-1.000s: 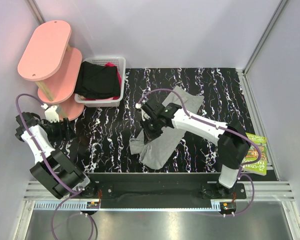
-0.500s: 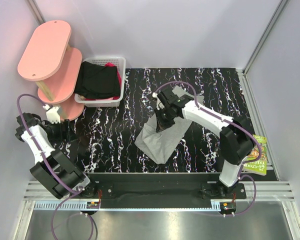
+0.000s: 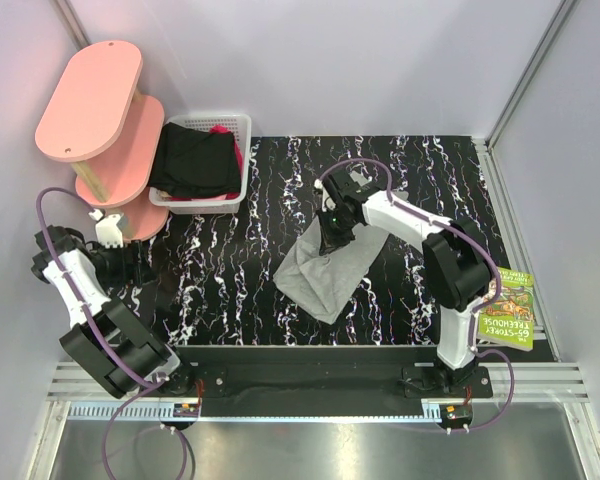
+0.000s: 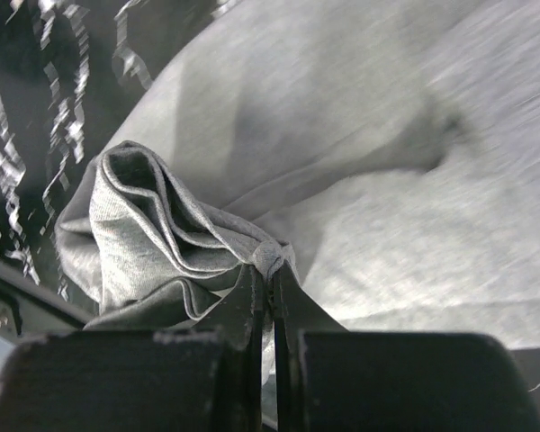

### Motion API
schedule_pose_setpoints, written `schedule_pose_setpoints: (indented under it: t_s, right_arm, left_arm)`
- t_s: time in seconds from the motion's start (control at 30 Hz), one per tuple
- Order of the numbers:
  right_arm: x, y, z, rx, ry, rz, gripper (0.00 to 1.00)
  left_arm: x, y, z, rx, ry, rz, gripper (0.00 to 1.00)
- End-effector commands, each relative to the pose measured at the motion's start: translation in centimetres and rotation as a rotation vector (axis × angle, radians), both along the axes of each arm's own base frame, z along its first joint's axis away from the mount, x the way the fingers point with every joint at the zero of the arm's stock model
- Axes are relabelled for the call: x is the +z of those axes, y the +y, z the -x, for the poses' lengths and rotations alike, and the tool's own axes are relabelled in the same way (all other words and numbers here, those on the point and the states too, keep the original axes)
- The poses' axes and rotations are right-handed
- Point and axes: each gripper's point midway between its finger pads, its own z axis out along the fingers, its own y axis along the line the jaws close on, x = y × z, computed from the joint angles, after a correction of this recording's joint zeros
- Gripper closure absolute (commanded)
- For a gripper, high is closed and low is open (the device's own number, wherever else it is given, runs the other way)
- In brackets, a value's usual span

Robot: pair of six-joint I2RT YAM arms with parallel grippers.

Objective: Fold and stack the t-shirts
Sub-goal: Fold the folded rectangular tshirt in 1/3 of the way

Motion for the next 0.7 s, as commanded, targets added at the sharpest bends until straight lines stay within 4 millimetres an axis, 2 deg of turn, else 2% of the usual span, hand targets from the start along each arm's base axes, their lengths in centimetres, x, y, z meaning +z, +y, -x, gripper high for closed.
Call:
schedule_pose_setpoints:
  t_s: [0.0, 0.2, 0.37, 0.43, 0.47, 0.53, 0.57, 0.63, 0.67]
  right_arm:
    - [0.8, -0.5, -4.2, -0.042, -0.087, -0.018, 1.00]
    - [1.5, -1.1, -5.5, -0.073, -0.100, -0.040, 1.00]
    - [0.9, -1.5, -6.1, -0.090, -0.102, -0.020, 0.98]
    - [0.2, -1.7, -6.2, -0.105, -0.092, -0.001, 0.74]
    - [-0.1, -2.4, -6.5, -0.129, -0.095, 0.038, 0.53]
    - [-0.5, -3.5, -6.7, -0.164, -0.102, 0.094, 0.28]
    - [-0.5, -5.0, -7.3, -0.213, -0.135, 0.174, 0.01]
    - [0.4, -7.3, -8.3, -0.295, -0.198, 0.275, 0.00]
    - [1.5, -10.1, -9.3, -0.379, -0.272, 0.407, 0.00]
  left_arm:
    - [1.5, -0.1, -0.6, -0.034, -0.059, -0.033, 0.23]
    - [1.1, -0.3, -0.3, -0.041, -0.049, -0.029, 0.23]
    - [1.3, -0.5, -0.4, -0.044, -0.051, -0.026, 0.23]
    - [1.5, -0.6, -0.5, -0.052, -0.054, -0.031, 0.23]
    - [1.5, -0.7, -0.5, -0.052, -0.052, -0.032, 0.23]
    - [1.6, -0.8, -0.4, -0.057, -0.052, -0.038, 0.23]
    - [1.7, -0.9, -0.4, -0.061, -0.053, -0.042, 0.23]
    - [1.5, -1.0, -0.3, -0.065, -0.045, -0.048, 0.22]
    - [1.5, -1.0, -0.2, -0.069, -0.044, -0.051, 0.22]
